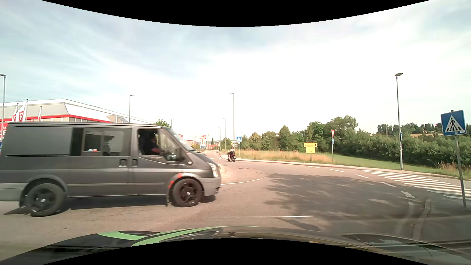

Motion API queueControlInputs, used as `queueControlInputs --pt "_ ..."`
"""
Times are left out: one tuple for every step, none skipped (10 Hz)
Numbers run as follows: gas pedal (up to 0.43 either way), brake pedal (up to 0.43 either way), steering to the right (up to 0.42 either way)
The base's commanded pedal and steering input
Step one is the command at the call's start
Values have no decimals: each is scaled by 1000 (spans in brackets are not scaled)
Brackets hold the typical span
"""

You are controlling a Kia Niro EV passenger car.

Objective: Follow the waypoints while adhering to traffic rules and regulations

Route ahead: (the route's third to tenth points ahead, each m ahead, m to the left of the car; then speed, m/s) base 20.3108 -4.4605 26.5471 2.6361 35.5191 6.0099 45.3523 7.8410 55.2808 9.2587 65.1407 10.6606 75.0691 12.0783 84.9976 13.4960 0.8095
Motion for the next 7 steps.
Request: queueControlInputs --pt "150 0 136" --pt "150 0 141" --pt "169 0 145" --pt "177 0 149" --pt "177 0 153" --pt "189 0 157" --pt "228 0 161"
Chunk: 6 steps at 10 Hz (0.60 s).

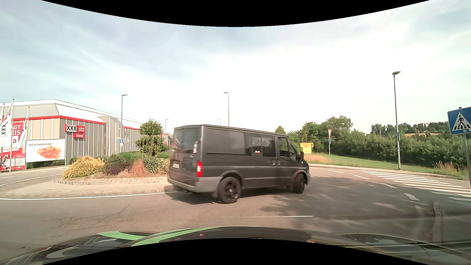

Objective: Follow the waypoints while adhering to traffic rules and regulations

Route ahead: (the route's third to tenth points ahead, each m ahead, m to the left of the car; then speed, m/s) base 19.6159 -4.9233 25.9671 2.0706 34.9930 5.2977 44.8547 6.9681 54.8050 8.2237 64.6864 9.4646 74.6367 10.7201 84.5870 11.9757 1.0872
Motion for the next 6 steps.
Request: queueControlInputs --pt "248 0 167" --pt "260 0 174" --pt "260 0 182" --pt "260 0 189" --pt "260 0 200" --pt "260 0 211"
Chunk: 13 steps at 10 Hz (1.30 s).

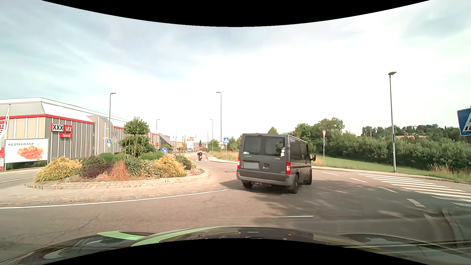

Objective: Follow the waypoints while adhering to traffic rules and regulations

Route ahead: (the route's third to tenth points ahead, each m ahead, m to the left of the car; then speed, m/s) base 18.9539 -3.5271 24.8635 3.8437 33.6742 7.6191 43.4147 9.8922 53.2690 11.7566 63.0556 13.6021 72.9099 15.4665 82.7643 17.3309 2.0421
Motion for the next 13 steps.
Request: queueControlInputs --pt "260 0 224" --pt "260 0 232" --pt "260 0 241" --pt "268 0 254" --pt "268 0 263" --pt "268 0 267" --pt "260 0 266" --pt "240 0 265" --pt "209 0 260" --pt "209 0 250" --pt "197 0 242" --pt "197 0 230" --pt "197 0 213"
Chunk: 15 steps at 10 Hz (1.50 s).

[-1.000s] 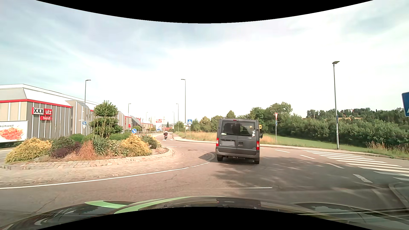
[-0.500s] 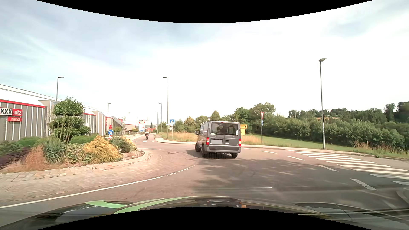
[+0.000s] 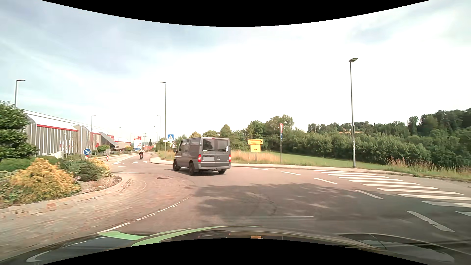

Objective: Follow the waypoints while adhering to traffic rules and regulations

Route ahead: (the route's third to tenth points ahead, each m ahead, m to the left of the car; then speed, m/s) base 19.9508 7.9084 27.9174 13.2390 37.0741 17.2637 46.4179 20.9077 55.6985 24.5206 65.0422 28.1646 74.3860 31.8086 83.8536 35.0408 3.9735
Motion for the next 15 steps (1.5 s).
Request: queueControlInputs --pt "197 0 202" --pt "197 0 187" --pt "197 0 169" --pt "197 0 155" --pt "189 0 126" --pt "189 0 94" --pt "189 0 60" --pt "189 0 13" --pt "189 0 -25" --pt "189 0 -77" --pt "189 0 -127" --pt "189 0 -161" --pt "177 0 -203" --pt "150 0 -244" --pt "138 0 -279"
